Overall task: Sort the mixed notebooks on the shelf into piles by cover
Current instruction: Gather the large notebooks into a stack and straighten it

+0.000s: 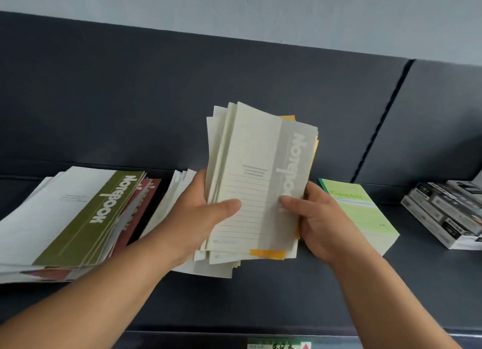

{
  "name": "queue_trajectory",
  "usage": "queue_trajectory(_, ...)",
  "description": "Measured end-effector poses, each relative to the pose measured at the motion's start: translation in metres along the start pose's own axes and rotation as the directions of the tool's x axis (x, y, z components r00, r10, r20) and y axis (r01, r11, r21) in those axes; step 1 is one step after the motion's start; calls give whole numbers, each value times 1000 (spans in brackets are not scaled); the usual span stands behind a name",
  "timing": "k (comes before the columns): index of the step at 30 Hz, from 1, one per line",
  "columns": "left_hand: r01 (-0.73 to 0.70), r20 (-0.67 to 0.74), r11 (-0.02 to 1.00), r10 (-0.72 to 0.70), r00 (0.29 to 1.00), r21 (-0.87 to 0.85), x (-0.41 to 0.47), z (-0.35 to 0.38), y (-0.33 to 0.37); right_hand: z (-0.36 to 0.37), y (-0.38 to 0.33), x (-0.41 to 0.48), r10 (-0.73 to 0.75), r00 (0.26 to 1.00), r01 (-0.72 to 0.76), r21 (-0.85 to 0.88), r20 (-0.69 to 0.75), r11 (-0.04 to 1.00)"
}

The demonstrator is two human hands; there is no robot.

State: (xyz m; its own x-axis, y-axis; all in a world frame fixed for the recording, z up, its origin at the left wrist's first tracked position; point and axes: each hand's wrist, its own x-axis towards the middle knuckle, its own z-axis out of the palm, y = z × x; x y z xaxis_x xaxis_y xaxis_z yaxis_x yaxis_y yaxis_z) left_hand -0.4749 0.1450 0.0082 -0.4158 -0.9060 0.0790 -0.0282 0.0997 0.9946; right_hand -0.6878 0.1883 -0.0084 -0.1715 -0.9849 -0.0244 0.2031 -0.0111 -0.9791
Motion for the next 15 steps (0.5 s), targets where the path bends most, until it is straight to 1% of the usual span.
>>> queue_trajectory(3,12,39,1000,-13,999,18,-3,19,-5,-13,2,-19,-75,992,67,-77,-99,995)
queue_trajectory(7,12,-2,1000,-12,1000,-14,-9,46,-11,-31,5,-42,-165,968,132,-175,-189,976)
queue_trajectory(10,6,-21,998,-7,1000,-58,-16,64,-16,-46,3,-55,-226,955,181,-222,-194,958)
queue_trajectory(12,7,-8,996,-8,1000,-87,-19,74,-23,-56,4,-60,-248,952,201,-244,-180,949)
queue_trajectory(15,-3,17,991,6,1000,-137,-21,83,-34,-65,11,-66,-240,960,207,-212,-145,955)
